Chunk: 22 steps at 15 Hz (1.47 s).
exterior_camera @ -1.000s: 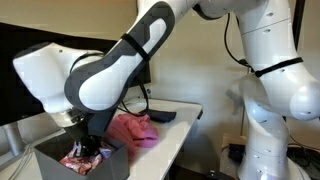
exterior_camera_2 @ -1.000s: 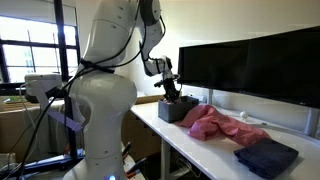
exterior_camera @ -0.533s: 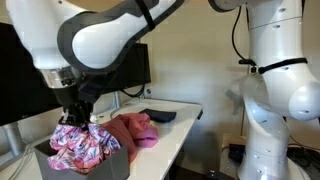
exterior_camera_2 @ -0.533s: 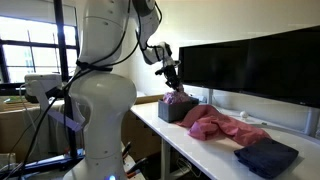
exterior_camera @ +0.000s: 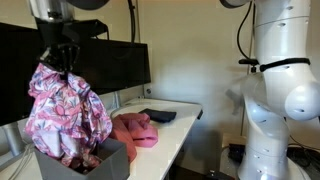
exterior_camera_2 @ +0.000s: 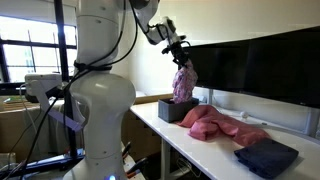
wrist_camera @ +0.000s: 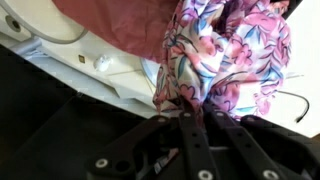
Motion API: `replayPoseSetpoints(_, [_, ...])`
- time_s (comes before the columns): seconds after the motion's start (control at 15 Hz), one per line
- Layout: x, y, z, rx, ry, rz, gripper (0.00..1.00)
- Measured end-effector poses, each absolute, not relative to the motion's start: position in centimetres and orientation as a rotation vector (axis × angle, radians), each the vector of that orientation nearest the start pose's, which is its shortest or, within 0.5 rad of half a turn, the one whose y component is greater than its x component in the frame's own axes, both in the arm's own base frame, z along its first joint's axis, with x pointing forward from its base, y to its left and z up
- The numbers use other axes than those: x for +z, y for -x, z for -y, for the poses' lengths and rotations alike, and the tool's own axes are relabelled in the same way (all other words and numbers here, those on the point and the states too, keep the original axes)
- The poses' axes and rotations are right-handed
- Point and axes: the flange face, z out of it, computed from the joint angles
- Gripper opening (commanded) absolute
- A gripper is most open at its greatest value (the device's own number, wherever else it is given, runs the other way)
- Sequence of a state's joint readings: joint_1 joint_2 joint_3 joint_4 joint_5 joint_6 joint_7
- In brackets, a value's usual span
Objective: Remove the pink shirt from the box then put the black one inside.
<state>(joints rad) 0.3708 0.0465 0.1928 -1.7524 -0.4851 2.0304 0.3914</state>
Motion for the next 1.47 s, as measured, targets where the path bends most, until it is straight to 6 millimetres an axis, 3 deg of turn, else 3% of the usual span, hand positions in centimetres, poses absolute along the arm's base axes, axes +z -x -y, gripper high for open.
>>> replayPoseSetpoints(0.33, [65.0, -54.6, -26.8, -0.943, 3.254, 0.462, 0.06])
replayPoseSetpoints(0.8, [74.6, -55.5, -22.1, -1.254, 3.211, 0.28, 0.06])
replayPoseSetpoints(1.13, [80.2, -54.2, -19.0, -1.405, 3.174, 0.156, 0.06])
replayPoseSetpoints(1.47, [84.1, -51.6, -16.5, -1.511, 3.129, 0.058, 0.06])
